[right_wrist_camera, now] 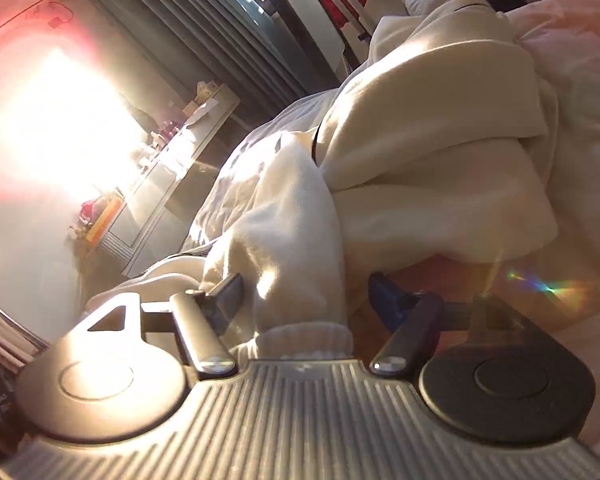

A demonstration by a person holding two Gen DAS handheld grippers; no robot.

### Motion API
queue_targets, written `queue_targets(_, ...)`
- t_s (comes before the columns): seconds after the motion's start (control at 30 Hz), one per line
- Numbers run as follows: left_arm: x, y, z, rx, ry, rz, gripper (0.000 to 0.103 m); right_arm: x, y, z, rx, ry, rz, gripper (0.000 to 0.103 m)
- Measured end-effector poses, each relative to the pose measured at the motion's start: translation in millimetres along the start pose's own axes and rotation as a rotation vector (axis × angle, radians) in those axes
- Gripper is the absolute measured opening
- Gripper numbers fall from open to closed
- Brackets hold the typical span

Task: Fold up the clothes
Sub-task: 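Grasp the sweatpants leg with the right tool while the left tool holds the cuff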

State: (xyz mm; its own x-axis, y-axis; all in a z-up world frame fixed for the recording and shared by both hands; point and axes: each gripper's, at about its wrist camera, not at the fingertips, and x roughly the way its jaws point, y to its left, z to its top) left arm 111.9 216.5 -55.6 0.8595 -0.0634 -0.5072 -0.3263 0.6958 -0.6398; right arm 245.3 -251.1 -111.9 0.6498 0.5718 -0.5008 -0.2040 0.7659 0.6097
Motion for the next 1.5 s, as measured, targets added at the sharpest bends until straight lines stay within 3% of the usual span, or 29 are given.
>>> queue_targets(0.1,5.5,5.0,3.5,-0.035,0.007,-0.005,0.015,9.6,12.4,2.2,-0.009,0.032,0.007,0.035)
queue_targets(0.3,2.3,6.8,3.0,-0.051,0.029,-0.027,0.014,-46.7,51.0,-9.4,-0.109,-0.031,0.024,0.022)
queue_targets(0.43,-4.0,4.4,-1.0,-0.046,0.06,-0.051,0.015,-84.4,74.7,-19.3,-0.169,-0.072,0.032,0.018)
queue_targets(0.63,-13.7,3.3,-11.6,-0.029,0.121,-0.061,0.016,-139.6,75.4,-68.3,-0.15,-0.097,-0.017,0.016)
queue_targets(0.77,-19.0,1.7,-20.0,0.012,0.164,-0.05,0.016,-134.1,47.8,-114.1,-0.073,-0.011,-0.046,0.014)
queue_targets(0.9,-28.7,-6.5,-28.5,0.094,0.183,-0.022,0.017,-131.7,42.6,-122.0,-0.052,0.003,-0.068,0.011)
queue_targets(1.1,-57.7,-5.6,-35.3,0.111,0.206,-0.038,0.036,-128.2,34.8,-133.8,-0.022,0.025,-0.101,0.011)
queue_targets(1.17,-69.2,-1.8,-37.7,0.097,0.212,-0.048,0.038,-127.1,32.1,-137.7,-0.012,0.033,-0.111,0.011)
queue_targets(1.4,-115.8,25.6,-39.4,-0.074,0.161,-0.234,0.055,-123.0,23.0,-151.5,0.024,0.058,-0.149,0.012)
queue_targets(1.5,-112.3,28.6,-41.1,-0.116,0.194,-0.325,0.059,-121.3,19.1,-157.4,0.039,0.069,-0.166,0.012)
